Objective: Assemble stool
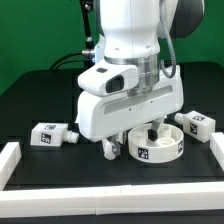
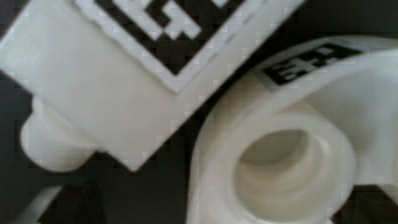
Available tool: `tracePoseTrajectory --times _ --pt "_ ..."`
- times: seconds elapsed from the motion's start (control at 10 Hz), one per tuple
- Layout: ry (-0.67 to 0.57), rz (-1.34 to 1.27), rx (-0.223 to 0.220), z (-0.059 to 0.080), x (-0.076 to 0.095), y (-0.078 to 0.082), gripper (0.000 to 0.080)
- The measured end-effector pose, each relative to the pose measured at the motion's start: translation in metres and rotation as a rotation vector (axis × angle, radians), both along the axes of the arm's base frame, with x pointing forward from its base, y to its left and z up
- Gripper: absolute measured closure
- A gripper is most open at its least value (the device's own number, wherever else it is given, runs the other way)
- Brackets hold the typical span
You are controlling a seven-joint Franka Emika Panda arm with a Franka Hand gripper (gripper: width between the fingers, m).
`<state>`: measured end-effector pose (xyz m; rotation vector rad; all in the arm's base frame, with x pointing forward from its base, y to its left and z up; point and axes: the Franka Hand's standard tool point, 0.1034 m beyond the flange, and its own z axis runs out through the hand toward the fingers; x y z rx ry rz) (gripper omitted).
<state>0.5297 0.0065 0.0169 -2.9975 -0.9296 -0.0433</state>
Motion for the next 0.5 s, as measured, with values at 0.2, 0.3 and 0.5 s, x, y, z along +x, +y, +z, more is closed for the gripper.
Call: tracePoseTrajectory --times 0.2,0.3,0.5 --pt "0.001 0.0 0.0 -0.0006 -0.0004 0.0 0.0413" --pt "0.001 0.0 0.0 -0.0008 -0.0005 0.0 0.0413" --pt "0.002 0.0 0.0 -0.0011 -0.0007 0.0 0.0733"
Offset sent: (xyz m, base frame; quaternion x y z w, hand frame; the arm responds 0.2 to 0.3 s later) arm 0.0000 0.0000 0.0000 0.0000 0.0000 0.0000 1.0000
